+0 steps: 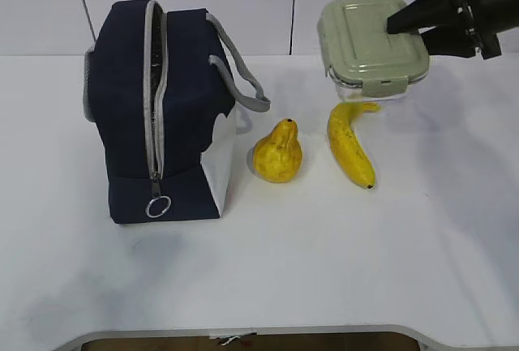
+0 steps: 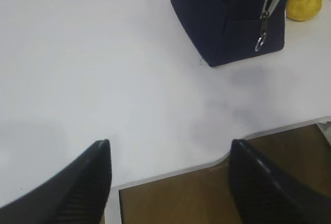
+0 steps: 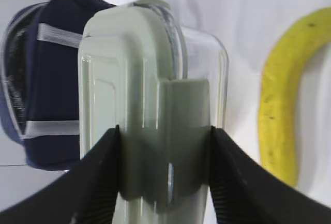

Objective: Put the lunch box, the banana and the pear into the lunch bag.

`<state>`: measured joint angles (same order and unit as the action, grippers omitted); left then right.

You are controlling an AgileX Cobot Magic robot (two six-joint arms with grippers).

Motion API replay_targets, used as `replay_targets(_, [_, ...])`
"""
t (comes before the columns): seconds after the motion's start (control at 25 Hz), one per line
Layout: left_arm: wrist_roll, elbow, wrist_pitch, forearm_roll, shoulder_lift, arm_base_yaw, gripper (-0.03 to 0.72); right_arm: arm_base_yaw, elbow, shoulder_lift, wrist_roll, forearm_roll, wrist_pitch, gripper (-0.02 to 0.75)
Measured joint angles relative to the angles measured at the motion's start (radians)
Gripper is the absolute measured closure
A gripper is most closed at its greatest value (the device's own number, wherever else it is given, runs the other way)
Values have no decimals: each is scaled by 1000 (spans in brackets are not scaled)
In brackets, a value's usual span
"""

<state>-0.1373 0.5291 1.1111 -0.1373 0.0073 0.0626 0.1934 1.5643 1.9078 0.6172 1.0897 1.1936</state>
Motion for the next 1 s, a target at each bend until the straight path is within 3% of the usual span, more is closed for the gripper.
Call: replay_targets(1.0, [0,0,-30,-105,0,0,214,-122,-2,-95,-5,108,10,353])
